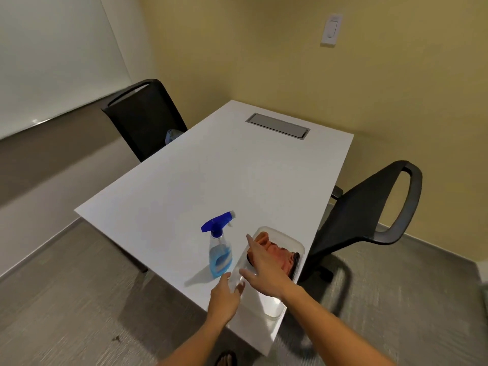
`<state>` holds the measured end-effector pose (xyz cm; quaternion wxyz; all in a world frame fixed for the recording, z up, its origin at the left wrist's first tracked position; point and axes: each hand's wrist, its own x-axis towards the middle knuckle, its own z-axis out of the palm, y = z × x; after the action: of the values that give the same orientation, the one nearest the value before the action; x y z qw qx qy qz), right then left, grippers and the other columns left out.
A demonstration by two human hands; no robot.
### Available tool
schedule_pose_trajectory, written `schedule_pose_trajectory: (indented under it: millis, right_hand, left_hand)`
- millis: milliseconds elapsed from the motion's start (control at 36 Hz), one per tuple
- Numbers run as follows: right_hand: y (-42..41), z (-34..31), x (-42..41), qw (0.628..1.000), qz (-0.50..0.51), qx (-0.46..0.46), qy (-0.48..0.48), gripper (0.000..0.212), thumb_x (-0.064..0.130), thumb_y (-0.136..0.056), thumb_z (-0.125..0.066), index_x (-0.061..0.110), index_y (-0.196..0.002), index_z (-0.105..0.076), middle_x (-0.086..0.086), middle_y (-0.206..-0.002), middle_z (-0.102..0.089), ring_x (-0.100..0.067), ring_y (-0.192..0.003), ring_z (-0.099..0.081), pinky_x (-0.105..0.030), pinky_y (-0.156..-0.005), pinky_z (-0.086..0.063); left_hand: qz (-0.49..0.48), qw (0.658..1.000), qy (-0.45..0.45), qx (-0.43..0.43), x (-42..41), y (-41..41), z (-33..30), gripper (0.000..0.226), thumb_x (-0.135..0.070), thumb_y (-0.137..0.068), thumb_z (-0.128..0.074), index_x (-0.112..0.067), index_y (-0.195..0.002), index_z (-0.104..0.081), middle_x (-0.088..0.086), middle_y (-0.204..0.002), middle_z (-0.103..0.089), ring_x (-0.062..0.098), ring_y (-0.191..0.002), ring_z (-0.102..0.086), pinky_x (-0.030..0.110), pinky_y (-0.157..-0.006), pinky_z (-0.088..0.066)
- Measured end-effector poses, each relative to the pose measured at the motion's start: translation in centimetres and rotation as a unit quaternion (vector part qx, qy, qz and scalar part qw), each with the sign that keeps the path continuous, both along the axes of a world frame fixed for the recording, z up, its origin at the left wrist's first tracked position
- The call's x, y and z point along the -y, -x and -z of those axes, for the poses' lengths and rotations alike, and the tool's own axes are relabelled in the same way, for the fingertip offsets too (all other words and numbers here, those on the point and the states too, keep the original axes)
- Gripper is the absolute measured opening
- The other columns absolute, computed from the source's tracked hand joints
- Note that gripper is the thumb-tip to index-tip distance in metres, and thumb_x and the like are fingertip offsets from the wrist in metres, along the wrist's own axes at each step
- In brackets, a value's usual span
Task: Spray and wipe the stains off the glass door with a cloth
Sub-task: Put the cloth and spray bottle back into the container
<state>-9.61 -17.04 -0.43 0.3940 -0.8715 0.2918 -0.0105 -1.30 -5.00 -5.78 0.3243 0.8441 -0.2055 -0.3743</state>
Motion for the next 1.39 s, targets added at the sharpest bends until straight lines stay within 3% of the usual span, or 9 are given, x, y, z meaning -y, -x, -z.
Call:
schedule_pose_trajectory:
  millis: [139,222,528,667,833,1028,1111,1250,1389]
  right_hand:
    - [-3.7,1.1,-0.4,0.998,0.033,-0.003,-0.059,0.104,0.049,-0.094,-0.066,0.038,-0.16,0.013,0.004,-0.172,-0.007,-0.019,-0.156,-0.019,-0.036,-0.122,-0.023]
    - [-5.7,1.6,-0.6,0.994,0.063,-0.009,-0.089,0.102,0.046,-0.093,-0.069,0.033,-0.162,0.006,0.004,-0.171,-0.013,-0.02,-0.155,-0.023,-0.036,-0.121,-0.025]
    - [-9.7,2.8,-1.7,0.991,0.118,-0.02,-0.065,0.075,0.045,-0.093,-0.071,0.019,-0.154,-0.036,-0.001,-0.155,-0.048,-0.023,-0.139,-0.049,-0.037,-0.112,-0.04]
    - [-10.3,3.2,-2.7,0.984,0.161,-0.039,-0.07,0.075,0.05,-0.095,-0.066,0.017,-0.155,-0.036,-0.001,-0.155,-0.05,-0.023,-0.136,-0.052,-0.041,-0.113,-0.045]
    - [-10.9,3.5,-3.1,0.975,0.208,-0.041,-0.073,0.077,0.053,-0.094,-0.065,0.02,-0.156,-0.034,0.0,-0.155,-0.05,-0.024,-0.136,-0.054,-0.04,-0.113,-0.045]
    - [-10.2,2.5,-2.7,0.948,0.298,0.028,-0.109,0.065,0.048,-0.091,-0.073,0.02,-0.144,-0.048,0.002,-0.138,-0.063,-0.013,-0.112,-0.061,-0.021,-0.09,-0.048]
    - [-9.1,1.0,-2.1,0.932,0.324,0.087,-0.135,0.057,0.046,-0.089,-0.075,0.022,-0.136,-0.052,0.004,-0.131,-0.065,-0.015,-0.116,-0.062,-0.03,-0.096,-0.053]
    - [-6.7,-2.3,-1.6,0.911,0.375,0.142,-0.093,0.04,0.049,-0.086,-0.077,0.024,-0.113,-0.059,0.014,-0.094,-0.071,0.0,-0.083,-0.07,-0.014,-0.066,-0.055]
    - [-4.2,-4.1,-1.9,0.889,0.419,0.179,-0.034,0.045,0.069,-0.075,-0.07,0.037,-0.104,-0.057,0.027,-0.084,-0.066,-0.003,-0.082,-0.071,-0.026,-0.074,-0.06]
  left_hand:
    - [-0.024,0.999,-0.016,-0.034,0.5,-1.3,0.2,0.051,-0.042,-0.103,-0.051,-0.017,-0.147,-0.05,0.009,-0.146,-0.058,0.029,-0.133,-0.057,0.046,-0.114,-0.045]
    - [-0.046,0.997,-0.005,-0.069,0.5,-2.0,0.6,0.04,-0.037,-0.103,-0.052,-0.015,-0.136,-0.059,0.009,-0.138,-0.064,0.028,-0.127,-0.061,0.046,-0.111,-0.047]
    - [-0.053,0.988,0.013,-0.148,0.1,-3.5,1.7,0.034,-0.024,-0.105,-0.054,-0.024,-0.138,-0.059,0.002,-0.142,-0.061,0.024,-0.128,-0.058,0.041,-0.111,-0.044]
    - [-0.055,0.983,0.018,-0.174,-0.1,-4.1,2.0,0.032,-0.023,-0.104,-0.054,-0.02,-0.135,-0.061,0.006,-0.137,-0.065,0.028,-0.124,-0.061,0.047,-0.111,-0.047]
    - [-0.072,0.977,0.031,-0.2,0.0,-4.1,2.2,0.03,-0.021,-0.106,-0.051,-0.016,-0.134,-0.06,0.01,-0.136,-0.065,0.029,-0.123,-0.061,0.039,-0.107,-0.049]
    - [-0.036,0.983,0.028,-0.176,-0.3,-4.5,1.9,0.031,-0.025,-0.105,-0.052,-0.018,-0.133,-0.063,0.006,-0.135,-0.066,0.029,-0.124,-0.06,0.049,-0.112,-0.046]
    - [-0.047,0.985,0.016,-0.167,0.0,-4.3,1.6,0.032,-0.035,-0.105,-0.05,-0.018,-0.13,-0.059,0.006,-0.124,-0.065,0.029,-0.12,-0.06,0.049,-0.112,-0.045]
    - [0.012,0.994,0.019,-0.104,-0.4,-4.0,1.8,0.021,-0.039,-0.107,-0.043,-0.027,-0.112,-0.061,-0.006,-0.097,-0.061,0.019,-0.097,-0.059,0.035,-0.087,-0.047]
    - [0.018,0.996,0.035,-0.077,-0.6,-3.9,2.1,0.03,-0.035,-0.107,-0.045,-0.022,-0.127,-0.063,0.004,-0.121,-0.067,0.019,-0.1,-0.058,0.036,-0.09,-0.048]
